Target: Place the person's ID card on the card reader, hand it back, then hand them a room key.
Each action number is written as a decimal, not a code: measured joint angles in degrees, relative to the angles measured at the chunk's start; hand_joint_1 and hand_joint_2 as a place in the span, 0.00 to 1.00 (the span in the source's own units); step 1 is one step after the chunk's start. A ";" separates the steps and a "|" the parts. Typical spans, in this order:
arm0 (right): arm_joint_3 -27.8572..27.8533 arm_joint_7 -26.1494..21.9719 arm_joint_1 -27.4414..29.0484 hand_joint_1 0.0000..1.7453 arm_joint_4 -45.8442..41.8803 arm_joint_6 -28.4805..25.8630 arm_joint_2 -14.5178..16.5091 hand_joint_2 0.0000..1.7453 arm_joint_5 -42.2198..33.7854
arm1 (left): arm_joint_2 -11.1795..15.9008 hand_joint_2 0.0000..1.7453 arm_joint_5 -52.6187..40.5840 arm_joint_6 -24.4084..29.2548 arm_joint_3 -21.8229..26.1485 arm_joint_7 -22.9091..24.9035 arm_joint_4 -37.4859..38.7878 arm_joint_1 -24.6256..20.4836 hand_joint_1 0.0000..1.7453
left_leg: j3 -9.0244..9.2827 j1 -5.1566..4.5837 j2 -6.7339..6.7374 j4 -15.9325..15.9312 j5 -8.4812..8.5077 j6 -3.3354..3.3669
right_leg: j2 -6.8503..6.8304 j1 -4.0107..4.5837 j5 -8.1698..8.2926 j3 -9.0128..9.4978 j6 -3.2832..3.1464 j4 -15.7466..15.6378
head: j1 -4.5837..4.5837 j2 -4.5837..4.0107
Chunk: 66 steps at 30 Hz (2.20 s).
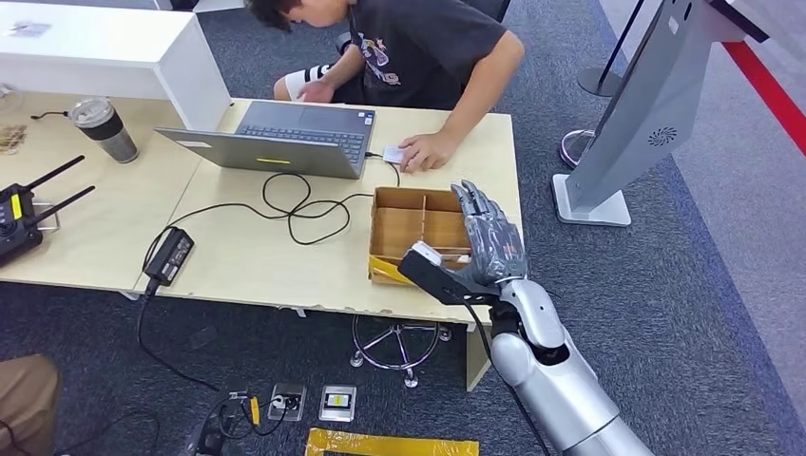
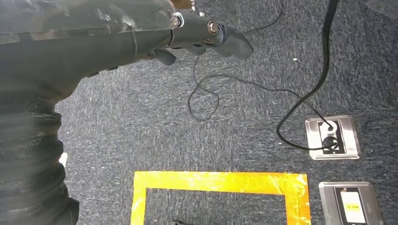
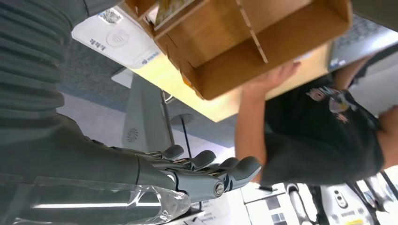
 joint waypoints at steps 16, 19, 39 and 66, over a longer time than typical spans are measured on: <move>0.73 -0.03 -3.39 0.00 13.48 -1.16 3.84 1.00 1.58 | -0.13 1.00 -0.08 -0.14 0.00 0.02 -0.07 -0.37 0.00 | -0.01 0.00 0.01 0.00 0.00 0.00 | 0.04 0.00 0.00 -0.04 0.00 0.00 | 0.00 0.00; 0.84 -0.03 -3.69 0.00 14.80 -1.38 4.21 1.00 1.64 | -0.14 1.00 -0.06 -0.11 0.00 0.02 -0.07 -0.37 0.00 | -0.02 0.00 0.01 0.00 0.00 0.00 | 0.04 0.00 0.00 -0.04 0.00 0.00 | -0.01 0.00; 0.94 -0.72 -5.31 0.03 18.27 -2.27 4.95 1.00 1.61 | -0.16 1.00 -0.21 0.01 0.00 0.02 -0.07 -0.37 0.00 | -0.02 0.00 0.01 0.00 -0.01 0.00 | 0.05 0.00 0.00 -0.05 0.00 0.00 | 0.00 0.00; 0.96 -1.02 -5.41 0.47 19.66 -1.44 5.47 1.00 1.99 | -0.16 1.00 -0.23 0.02 0.00 0.02 -0.07 -0.35 0.00 | -0.02 0.00 0.01 0.00 0.00 0.00 | 0.04 0.00 0.00 -0.04 0.00 0.00 | -0.01 0.00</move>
